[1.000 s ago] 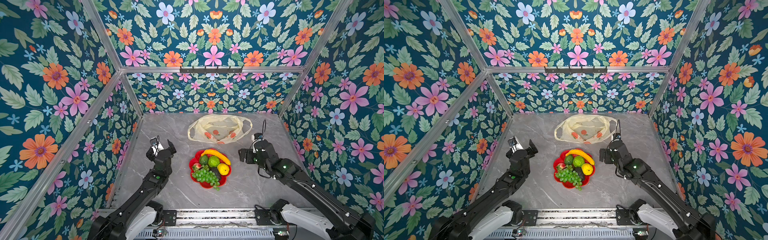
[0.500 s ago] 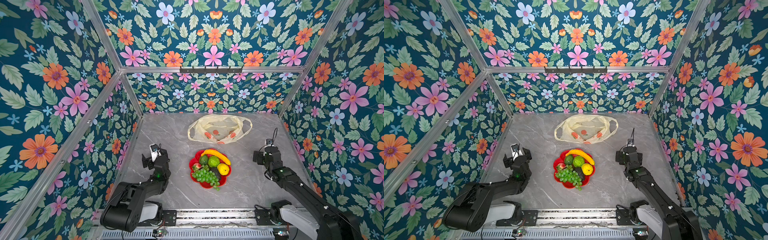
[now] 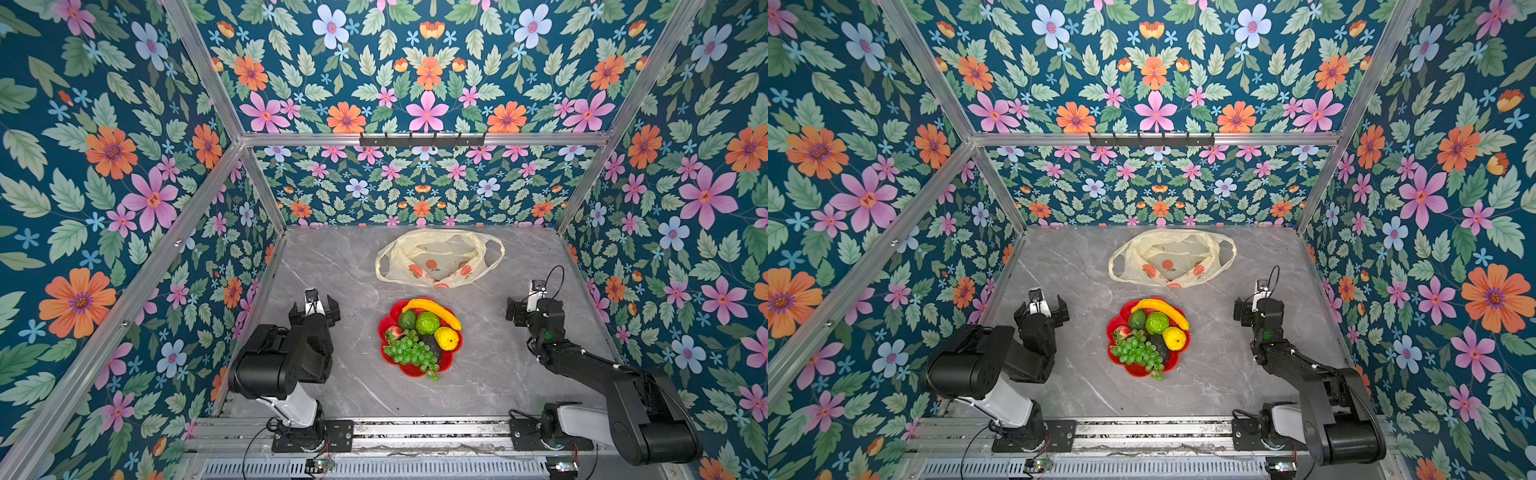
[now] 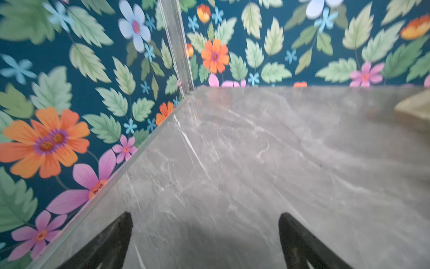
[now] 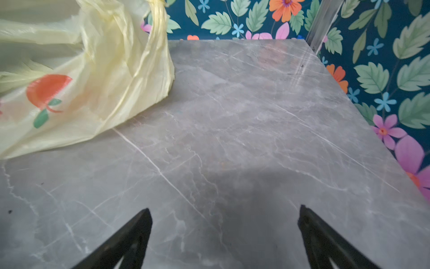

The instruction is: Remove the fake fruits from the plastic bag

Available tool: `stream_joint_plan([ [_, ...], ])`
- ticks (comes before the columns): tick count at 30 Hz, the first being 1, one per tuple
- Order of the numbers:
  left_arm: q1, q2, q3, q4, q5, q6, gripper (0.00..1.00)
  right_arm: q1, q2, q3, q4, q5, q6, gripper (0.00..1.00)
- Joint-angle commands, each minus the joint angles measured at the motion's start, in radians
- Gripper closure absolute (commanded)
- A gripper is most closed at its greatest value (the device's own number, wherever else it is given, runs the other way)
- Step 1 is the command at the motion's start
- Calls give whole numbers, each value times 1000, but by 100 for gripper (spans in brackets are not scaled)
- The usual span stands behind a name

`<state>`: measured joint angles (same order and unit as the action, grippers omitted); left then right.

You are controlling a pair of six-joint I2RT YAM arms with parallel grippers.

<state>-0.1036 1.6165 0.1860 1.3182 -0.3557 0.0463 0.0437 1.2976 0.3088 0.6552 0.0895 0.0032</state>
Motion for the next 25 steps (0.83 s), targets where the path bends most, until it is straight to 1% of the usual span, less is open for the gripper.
stream_joint_plan([
  [1,40,9,91,-27,120,-40,0,-24,73,31,120,-145,-20,1],
  [2,57,0,92,-44,145,-61,0,-44,75,41,90,-161,-7,1],
  [3,63,-10,94,-83,144,-77,0,-64,106,36,126,-190,6,1],
  [4,64,-4,90,-55,145,-76,0,-68,134,18,201,-163,22,1],
  [5,62,3,82,-21,132,-62,0,-70,141,1,224,-136,33,1],
  [6,62,-2,82,-31,117,-67,0,-71,146,1,235,-131,34,1],
  [8,61,0,81,-24,115,-66,0,-73,140,10,203,-107,46,1],
  [10,62,1,82,-22,115,-65,0,-73,142,8,213,-81,56,1],
  [16,61,2,86,-30,118,-64,0,-73,141,9,210,-80,57,1],
  [17,62,3,96,-46,146,-60,0,-73,141,9,210,-80,57,1],
  [19,66,3,103,-61,168,-62,0,-73,143,9,210,-80,58,1],
  [25,54,-1,86,-32,151,-45,0,-73,141,9,210,-80,58,1],
])
